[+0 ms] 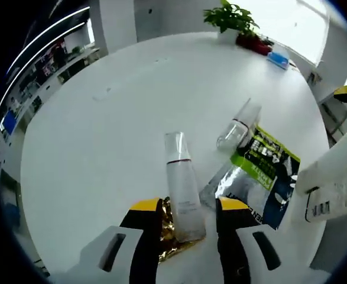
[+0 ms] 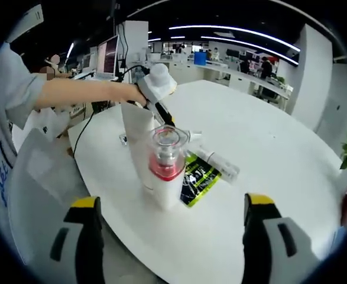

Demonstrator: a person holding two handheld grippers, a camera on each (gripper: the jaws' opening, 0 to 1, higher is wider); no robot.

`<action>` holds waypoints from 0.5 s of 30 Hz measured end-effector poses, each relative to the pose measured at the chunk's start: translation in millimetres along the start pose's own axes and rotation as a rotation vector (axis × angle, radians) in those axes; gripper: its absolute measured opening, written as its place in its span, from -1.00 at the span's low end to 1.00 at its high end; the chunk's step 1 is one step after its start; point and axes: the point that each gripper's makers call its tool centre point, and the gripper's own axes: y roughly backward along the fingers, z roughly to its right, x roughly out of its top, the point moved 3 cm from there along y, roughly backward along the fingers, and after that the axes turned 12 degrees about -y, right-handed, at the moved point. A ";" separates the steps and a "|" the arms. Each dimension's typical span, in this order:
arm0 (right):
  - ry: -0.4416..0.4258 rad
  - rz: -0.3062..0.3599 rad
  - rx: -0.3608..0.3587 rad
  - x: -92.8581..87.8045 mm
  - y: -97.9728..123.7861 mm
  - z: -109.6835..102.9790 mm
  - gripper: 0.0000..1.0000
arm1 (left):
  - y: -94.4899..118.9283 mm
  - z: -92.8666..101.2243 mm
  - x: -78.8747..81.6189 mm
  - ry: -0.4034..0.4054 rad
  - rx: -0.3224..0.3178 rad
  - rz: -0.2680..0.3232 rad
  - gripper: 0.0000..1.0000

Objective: Arrange the skincare products in the storage area until every visible bottle or jar stands upright without overlapping.

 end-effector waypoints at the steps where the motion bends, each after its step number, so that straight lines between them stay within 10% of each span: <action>1: 0.000 -0.002 0.000 -0.3 -0.1 0.3 1.00 | -2.1 -1.8 1.1 0.000 0.000 -0.001 -0.36; 15: 0.013 -0.026 -0.001 -2.4 -2.2 2.6 1.00 | -11.7 -14.4 4.5 0.001 0.042 -0.003 -0.63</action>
